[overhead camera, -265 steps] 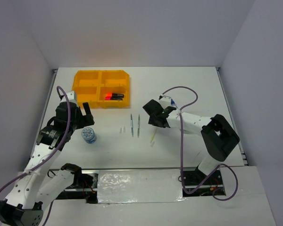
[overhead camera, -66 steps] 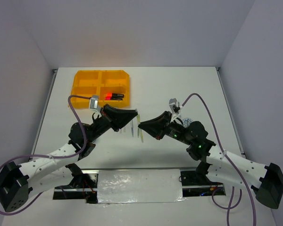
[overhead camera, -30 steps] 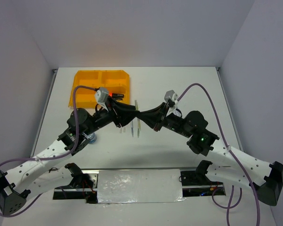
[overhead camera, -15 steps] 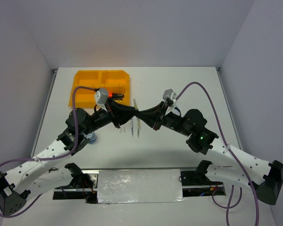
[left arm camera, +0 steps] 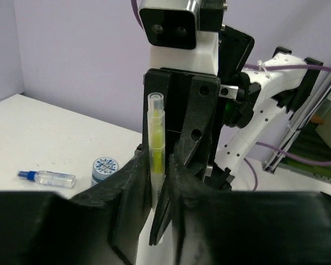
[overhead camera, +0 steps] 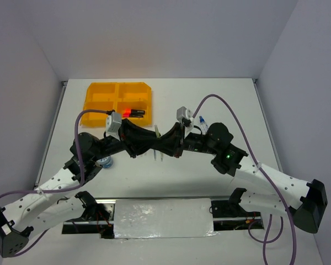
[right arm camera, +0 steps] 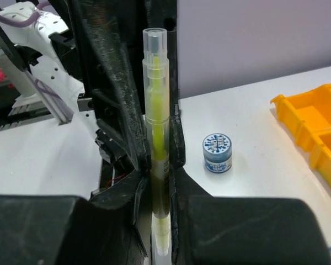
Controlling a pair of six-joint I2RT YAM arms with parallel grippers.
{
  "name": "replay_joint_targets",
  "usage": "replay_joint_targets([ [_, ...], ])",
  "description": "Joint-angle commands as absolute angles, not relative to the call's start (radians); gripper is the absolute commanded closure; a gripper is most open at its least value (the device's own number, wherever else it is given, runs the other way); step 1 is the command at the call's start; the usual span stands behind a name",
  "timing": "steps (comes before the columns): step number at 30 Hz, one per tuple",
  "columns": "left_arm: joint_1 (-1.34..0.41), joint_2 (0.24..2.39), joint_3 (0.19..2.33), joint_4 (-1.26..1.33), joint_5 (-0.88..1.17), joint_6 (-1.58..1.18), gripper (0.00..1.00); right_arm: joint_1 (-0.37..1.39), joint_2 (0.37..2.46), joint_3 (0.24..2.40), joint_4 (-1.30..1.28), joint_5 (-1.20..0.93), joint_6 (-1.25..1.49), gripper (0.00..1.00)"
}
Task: Sort the stationery into containers
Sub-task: Close the pen cap on the pen.
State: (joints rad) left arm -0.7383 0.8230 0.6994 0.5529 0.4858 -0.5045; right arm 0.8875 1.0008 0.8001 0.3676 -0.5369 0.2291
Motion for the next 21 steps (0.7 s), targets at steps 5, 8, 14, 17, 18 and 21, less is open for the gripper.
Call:
replay_joint_targets([
  [5, -0.747, 0.811, 0.755, 0.517, 0.451, -0.443, 0.12, 0.890, 0.973, 0.836, 0.402, -0.511, 0.226, 1.00],
  [8, -0.747, 0.798, 0.773, 0.517, 0.394, -0.451, 0.03, 0.891, 0.986, 0.834, 0.385, -0.497, 0.212, 1.00],
  [14, -0.747, 0.787, 0.808, 0.491, 0.264, -0.476, 0.01, 0.890, 1.003, 0.842, 0.387, -0.515, 0.209, 1.00],
  [17, -0.747, 0.776, 0.815, 0.494, 0.245, -0.497, 0.01, 0.890, 1.008, 0.854, 0.370, -0.503, 0.199, 1.00],
  [18, -0.747, 0.773, 0.816, 0.494, 0.244, -0.502, 0.02, 0.890, 1.012, 0.857, 0.364, -0.502, 0.195, 1.00],
  [21, -0.747, 0.773, 0.830, 0.474, 0.242, -0.508, 0.09, 0.890, 1.017, 0.870, 0.351, -0.508, 0.193, 1.00],
])
